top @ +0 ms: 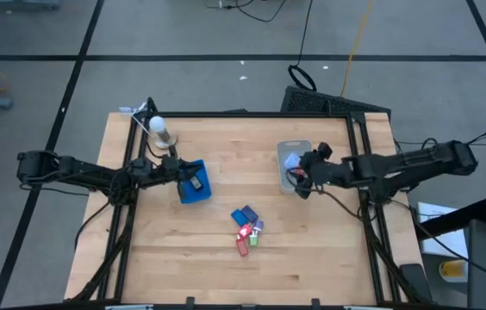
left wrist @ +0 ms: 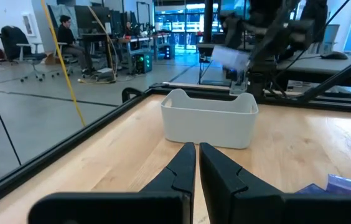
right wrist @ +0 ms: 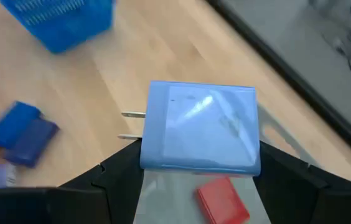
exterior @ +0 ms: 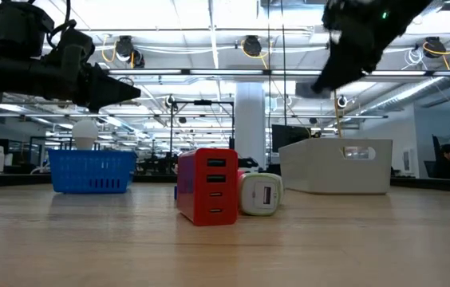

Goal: Pick & Place Office items
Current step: Put the light blue charger adapter into the grey bin

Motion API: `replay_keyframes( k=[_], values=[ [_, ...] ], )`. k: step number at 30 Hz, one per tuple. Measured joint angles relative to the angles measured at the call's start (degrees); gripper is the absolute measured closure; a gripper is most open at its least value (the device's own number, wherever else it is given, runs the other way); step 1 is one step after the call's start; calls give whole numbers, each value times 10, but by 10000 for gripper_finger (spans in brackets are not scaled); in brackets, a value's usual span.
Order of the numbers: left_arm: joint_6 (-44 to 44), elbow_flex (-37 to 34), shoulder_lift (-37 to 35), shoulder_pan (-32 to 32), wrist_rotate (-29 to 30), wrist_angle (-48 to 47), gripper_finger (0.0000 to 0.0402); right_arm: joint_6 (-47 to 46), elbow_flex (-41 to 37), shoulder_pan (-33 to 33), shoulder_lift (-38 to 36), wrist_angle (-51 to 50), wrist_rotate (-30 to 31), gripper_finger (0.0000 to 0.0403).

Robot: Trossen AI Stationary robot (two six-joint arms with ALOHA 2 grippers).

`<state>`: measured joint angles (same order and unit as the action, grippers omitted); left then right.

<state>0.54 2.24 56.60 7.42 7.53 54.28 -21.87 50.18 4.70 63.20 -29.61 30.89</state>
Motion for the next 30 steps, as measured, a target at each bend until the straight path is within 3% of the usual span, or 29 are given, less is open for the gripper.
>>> replay_keyframes(
  k=[6,13,22,30],
  values=[
    [4,0,0,0,0,0,376,-88,-1,-75,41,-84,-14,153],
    [3,0,0,0,0,2,376,-74,-1,-137,97,-85,-89,153],
    [5,0,0,0,0,4,376,-66,-1,-160,153,-88,-132,153],
    [4,0,0,0,-1,4,376,-56,-1,-160,174,-88,-132,153]
  ],
)
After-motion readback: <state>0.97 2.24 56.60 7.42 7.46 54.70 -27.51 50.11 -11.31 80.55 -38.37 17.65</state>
